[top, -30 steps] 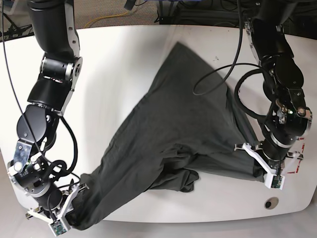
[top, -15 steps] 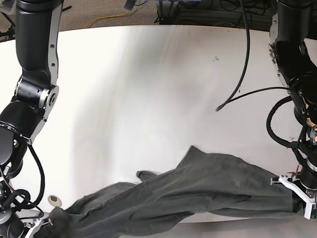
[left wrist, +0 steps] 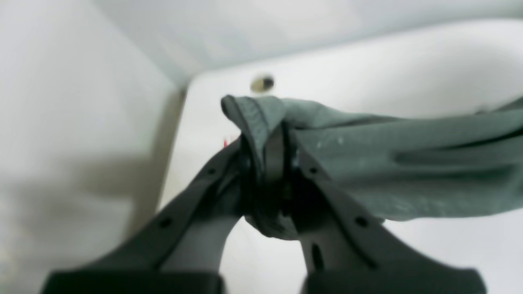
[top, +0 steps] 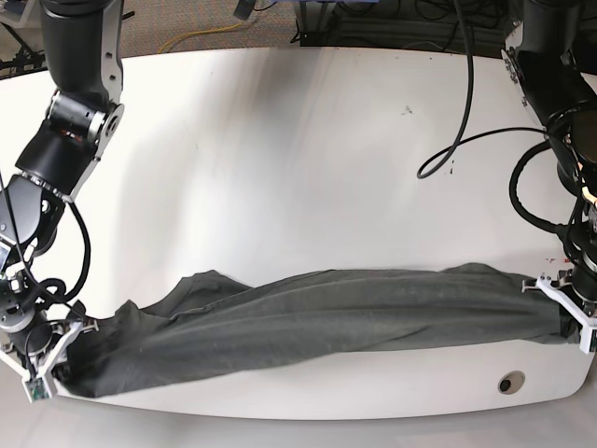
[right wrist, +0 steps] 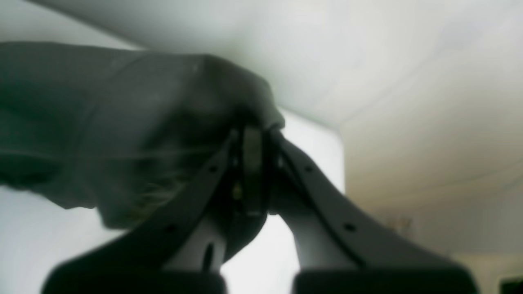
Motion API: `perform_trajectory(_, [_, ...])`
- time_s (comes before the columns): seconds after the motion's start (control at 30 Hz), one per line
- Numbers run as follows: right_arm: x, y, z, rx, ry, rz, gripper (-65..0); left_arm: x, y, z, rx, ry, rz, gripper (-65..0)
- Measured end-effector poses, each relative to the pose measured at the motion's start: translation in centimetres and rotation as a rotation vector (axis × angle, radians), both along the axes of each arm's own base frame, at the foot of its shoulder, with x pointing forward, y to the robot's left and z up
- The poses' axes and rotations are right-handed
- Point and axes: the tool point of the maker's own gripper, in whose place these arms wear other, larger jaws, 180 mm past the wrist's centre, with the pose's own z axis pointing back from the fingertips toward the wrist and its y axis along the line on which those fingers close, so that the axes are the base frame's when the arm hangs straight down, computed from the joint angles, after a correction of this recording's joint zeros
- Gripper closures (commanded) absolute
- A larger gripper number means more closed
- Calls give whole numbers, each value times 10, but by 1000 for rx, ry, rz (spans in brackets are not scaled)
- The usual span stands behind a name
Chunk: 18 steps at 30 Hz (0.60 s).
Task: Fold the T-shirt properly
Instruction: 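Lift the T-shirt and stretch it between both grippers, then lay the stretched T-shirt flat, dragging it across the table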
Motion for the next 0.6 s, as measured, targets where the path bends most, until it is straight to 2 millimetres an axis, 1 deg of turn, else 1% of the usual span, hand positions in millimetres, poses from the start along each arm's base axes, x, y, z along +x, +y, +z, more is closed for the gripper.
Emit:
perform_trajectory(0.07, [-13,-1,-27,9,48,-8,0,-10,7,-19,-4,47,19,-10])
perform_trajectory(0.1, [-19,-1,-38,7,65,-13,0,-13,8,-26,-7,62,21,-10])
perform_trajectory(0.2, [-41,10,-73,10,127,-6,0,-31,19,-54,9,141,45,-10])
perform_trajectory(0.27, [-56,15,-94,24,169,-5,0,-40,21,-69,27,189,35,-10])
perform_trajectory(0.37, [-77,17,-114,54,199,-28,0,-50,20,-85,54,235,2,-8])
perform_trajectory(0.53, [-114,15,-156,72,298,-70,0,-75,21,-120,72,323,-23,-8])
perform_trajectory(0.6, [-127,16,-167,80,321,-80,0,-83,19,-131,72,349,-33,-8])
